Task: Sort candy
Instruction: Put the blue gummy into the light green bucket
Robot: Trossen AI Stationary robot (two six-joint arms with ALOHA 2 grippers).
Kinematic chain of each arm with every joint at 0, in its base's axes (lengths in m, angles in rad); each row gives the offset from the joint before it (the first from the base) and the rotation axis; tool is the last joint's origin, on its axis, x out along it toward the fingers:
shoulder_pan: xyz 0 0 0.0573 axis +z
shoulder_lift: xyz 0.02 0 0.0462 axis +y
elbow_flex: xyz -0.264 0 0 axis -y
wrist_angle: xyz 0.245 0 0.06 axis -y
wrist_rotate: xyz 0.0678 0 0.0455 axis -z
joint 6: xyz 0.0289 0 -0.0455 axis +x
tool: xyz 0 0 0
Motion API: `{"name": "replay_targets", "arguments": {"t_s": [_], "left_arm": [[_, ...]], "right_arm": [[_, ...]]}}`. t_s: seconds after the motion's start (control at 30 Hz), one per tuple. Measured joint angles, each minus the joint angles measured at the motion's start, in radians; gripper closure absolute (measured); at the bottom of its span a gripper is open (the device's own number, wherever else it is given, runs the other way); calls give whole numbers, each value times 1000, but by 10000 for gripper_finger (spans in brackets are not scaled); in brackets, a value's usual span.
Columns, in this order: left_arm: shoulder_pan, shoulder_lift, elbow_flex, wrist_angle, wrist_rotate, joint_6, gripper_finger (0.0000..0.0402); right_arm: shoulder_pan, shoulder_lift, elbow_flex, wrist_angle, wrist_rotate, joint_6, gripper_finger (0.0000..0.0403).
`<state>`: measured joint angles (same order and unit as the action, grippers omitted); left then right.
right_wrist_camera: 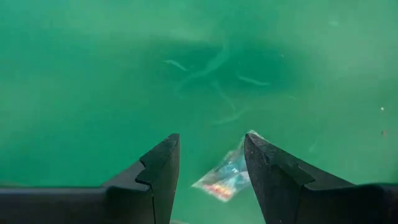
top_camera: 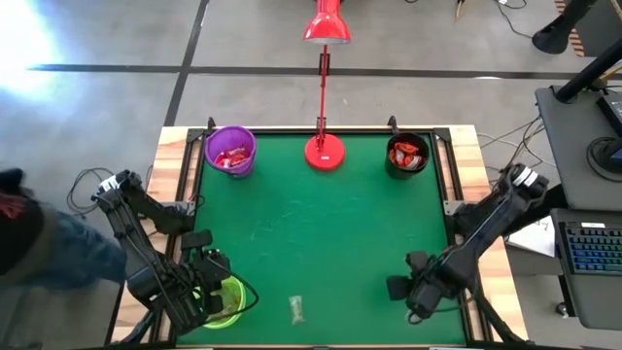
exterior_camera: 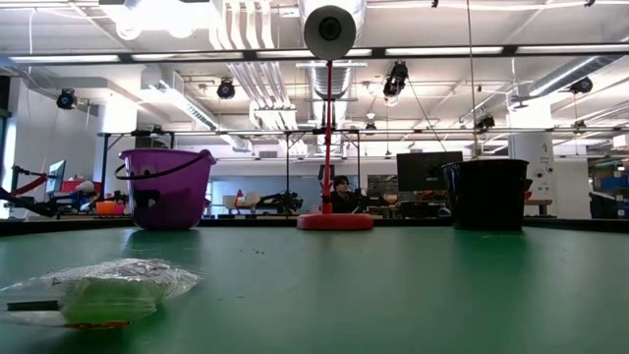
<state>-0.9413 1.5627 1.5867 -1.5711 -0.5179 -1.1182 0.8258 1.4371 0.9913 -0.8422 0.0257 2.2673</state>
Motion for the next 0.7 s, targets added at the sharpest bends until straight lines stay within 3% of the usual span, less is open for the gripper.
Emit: {"name": "replay_targets", "arguments": {"t_s": [0.23, 0.53, 0.7], "left_arm": [[-6, -6, 0, 0, 2, 14, 297], [-8, -7, 0, 0, 3, 32, 297], [-8, -7, 0, 0, 4, 36, 297]], "right_arm": [[12, 151, 59, 36, -89, 14, 232], [27, 289, 277, -223, -159, 11, 232], [36, 345, 319, -229, -168, 24, 232]]}}
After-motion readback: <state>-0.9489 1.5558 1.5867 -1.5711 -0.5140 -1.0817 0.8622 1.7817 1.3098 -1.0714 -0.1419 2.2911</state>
